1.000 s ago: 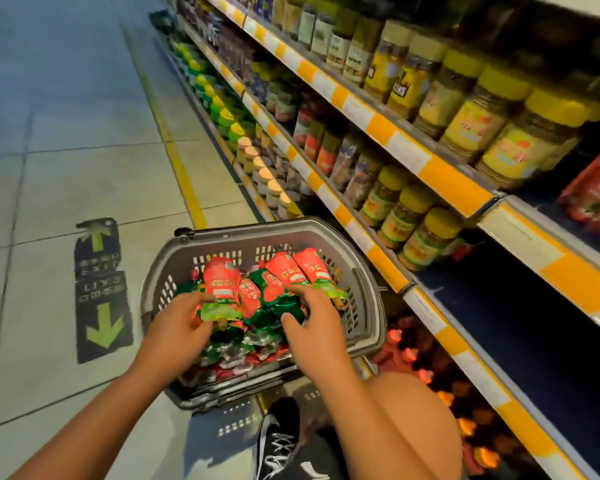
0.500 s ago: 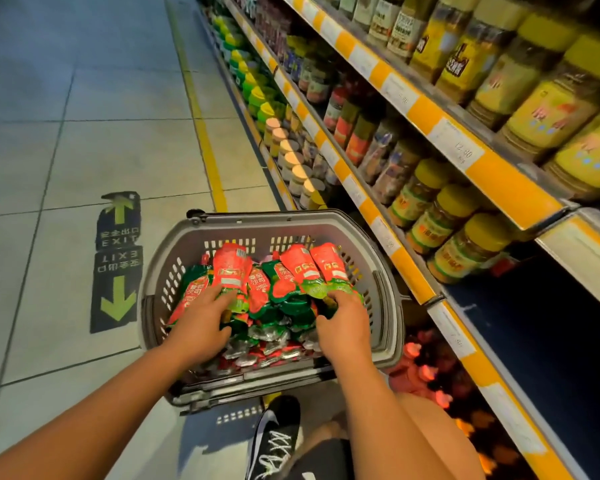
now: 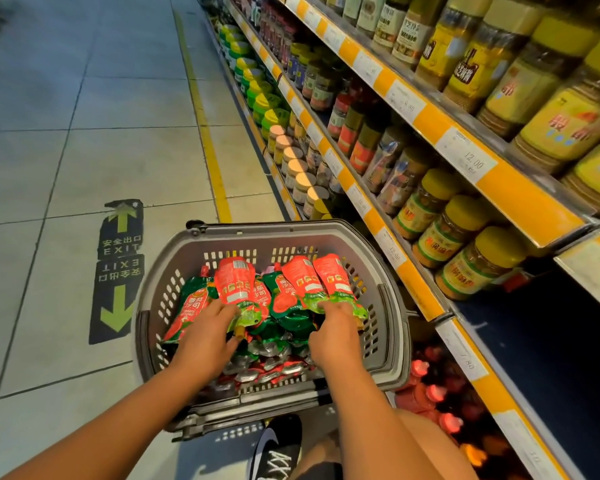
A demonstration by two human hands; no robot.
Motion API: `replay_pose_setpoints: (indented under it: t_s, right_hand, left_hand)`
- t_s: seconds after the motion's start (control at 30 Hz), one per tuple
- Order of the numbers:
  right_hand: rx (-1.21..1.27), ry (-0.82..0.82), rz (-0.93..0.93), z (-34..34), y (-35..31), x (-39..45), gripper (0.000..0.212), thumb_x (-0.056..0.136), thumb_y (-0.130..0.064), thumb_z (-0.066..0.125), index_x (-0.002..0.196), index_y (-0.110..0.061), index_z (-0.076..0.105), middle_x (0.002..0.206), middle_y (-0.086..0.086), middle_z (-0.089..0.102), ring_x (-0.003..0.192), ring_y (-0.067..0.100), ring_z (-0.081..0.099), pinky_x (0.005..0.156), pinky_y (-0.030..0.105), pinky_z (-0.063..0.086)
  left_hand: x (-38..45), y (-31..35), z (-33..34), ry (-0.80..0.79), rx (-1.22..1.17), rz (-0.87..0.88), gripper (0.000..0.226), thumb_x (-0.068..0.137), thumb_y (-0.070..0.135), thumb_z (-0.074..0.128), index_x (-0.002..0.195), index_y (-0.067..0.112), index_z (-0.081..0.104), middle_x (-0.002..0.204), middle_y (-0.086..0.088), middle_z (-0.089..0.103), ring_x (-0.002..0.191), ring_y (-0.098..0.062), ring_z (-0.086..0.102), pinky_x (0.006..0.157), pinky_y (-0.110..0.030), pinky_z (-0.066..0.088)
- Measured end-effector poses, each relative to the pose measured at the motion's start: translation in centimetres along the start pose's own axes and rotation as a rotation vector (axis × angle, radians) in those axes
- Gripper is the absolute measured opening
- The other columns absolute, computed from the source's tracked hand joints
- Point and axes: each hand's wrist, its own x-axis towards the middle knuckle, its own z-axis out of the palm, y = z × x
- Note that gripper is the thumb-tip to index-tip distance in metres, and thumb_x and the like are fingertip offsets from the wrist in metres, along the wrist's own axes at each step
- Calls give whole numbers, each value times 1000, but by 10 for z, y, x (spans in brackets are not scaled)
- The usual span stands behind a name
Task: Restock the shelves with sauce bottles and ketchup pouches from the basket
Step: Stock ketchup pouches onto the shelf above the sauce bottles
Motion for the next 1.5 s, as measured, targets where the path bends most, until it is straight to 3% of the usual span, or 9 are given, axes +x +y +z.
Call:
replay_pose_setpoints:
  t_s: [0.33,0.5,0.63,0.83,1.0,1.17,1.27,1.37,1.5]
  right_hand:
    - [17,68,-26,0,10,9,51,86,15,58,127,-16,62,119,-4,40,103,18,51,93,32,50]
    - [-25,72,-46,-2,1,2,39,80,15,55,97,-20,53,104,-2,40,89,23,51,74,34,47]
    - [-88,110,-94,-3,1,-3,26,86,6,56,97,-17,52,101,1,46,89,24,51,71,36,44]
    - [-60,163,-109,-8,-3,-9,25,86,-1,58,99,-21,53,100,-3,52,95,21,52,73,36,47]
    - [-32,214,-162,-10,-2,-11,19,89,-9,60,90,-24,48,95,-6,48,90,17,48,72,29,40]
    - [-33,311,-171,-16,-6,-16,17,89,-21,63,85,-27,47,91,-8,48,89,17,47,69,34,43]
    - [-53,383,-179,-20,-8,-21,10,91,-29,64,94,-27,55,100,-10,49,99,14,45,72,34,48]
    - [-9,422,-209,-25,-9,-26,10,92,-32,62,90,-28,52,100,-12,43,96,13,45,68,32,46]
    - [126,441,-227,-30,-9,-36,24,94,-32,58,81,-32,38,83,-11,47,72,16,49,54,34,34]
  left_hand:
    - [-2,6,1,46,-178,99,36,96,34,72,131,25,71,109,16,50,92,-6,55,71,-21,42]
    - [-2,6,-3,131,-298,96,21,99,29,66,119,23,71,131,13,51,117,-8,54,92,-30,51]
    - [-2,8,-4,136,-300,135,8,101,34,61,102,27,59,143,12,49,124,-8,50,97,-33,47]
    - [-3,5,3,33,-149,182,31,88,20,78,95,34,51,136,17,42,123,-10,49,95,-24,42]
    - [-2,3,1,21,-160,137,44,85,10,76,89,40,45,140,18,40,127,-10,46,103,-35,51]
    - [-3,3,1,66,-159,136,45,83,-5,71,90,32,45,134,13,46,124,-14,47,93,-28,45]
    - [-5,5,-4,100,-188,132,50,81,-11,65,93,33,45,126,12,51,116,-14,51,85,-25,45]
    - [-10,7,-16,140,-236,117,44,87,-9,61,97,32,47,114,3,61,103,-23,59,77,-40,53]
    - [-16,4,-40,247,-291,4,33,95,4,63,100,35,50,70,8,64,56,-9,59,49,-32,45]
